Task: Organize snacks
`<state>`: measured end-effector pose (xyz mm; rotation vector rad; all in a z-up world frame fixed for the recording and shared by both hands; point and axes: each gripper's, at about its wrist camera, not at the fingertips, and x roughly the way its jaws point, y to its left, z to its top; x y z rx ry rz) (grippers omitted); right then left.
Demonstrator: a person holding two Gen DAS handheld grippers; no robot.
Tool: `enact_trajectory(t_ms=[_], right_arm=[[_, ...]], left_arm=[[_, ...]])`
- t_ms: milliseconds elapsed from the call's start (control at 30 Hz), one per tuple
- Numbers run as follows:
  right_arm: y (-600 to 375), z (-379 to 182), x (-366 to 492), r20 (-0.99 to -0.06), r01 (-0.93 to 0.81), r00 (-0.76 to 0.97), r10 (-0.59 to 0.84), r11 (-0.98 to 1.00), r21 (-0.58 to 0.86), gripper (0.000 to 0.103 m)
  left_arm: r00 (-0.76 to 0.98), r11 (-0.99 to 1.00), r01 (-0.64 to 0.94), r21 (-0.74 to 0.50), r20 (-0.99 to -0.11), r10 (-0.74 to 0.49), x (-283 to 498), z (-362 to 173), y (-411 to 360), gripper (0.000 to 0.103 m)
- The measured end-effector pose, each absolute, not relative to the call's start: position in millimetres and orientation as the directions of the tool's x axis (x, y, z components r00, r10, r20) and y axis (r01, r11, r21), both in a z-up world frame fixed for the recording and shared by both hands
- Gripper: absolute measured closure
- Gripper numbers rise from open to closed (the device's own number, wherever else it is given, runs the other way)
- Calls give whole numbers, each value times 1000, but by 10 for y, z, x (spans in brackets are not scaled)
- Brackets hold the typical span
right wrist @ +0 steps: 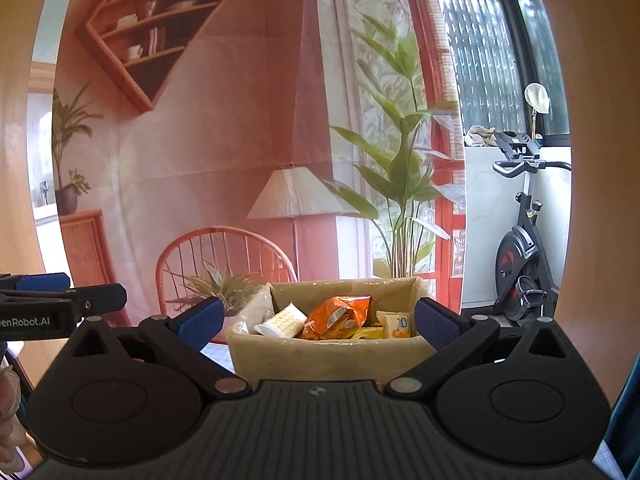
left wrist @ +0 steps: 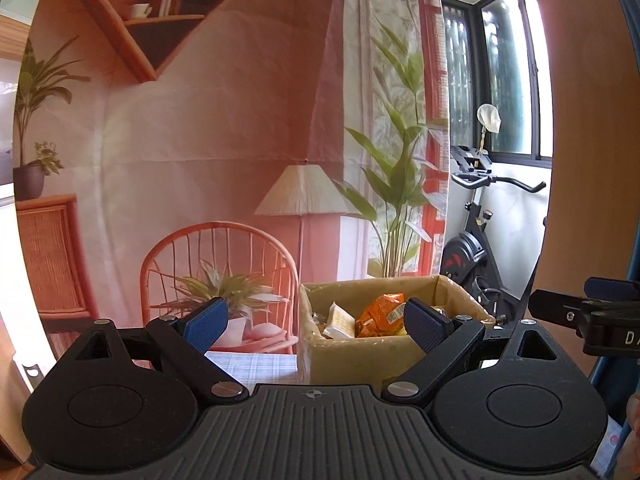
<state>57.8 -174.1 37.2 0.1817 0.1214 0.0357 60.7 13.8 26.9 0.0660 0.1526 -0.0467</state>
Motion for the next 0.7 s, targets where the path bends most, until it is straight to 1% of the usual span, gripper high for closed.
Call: enact_trajectory(t_ms=[167, 700], right_arm=[[-1692, 441, 451, -114, -24, 993, 42, 987, 161, 0], [-1716, 507, 365, -97, -17, 995, 34, 986, 167, 0]], left_arm=[[987, 997, 59, 58, -154, -49, 521, 278, 136, 7], [990, 997, 41, 59, -136, -33, 441, 324, 155, 7]])
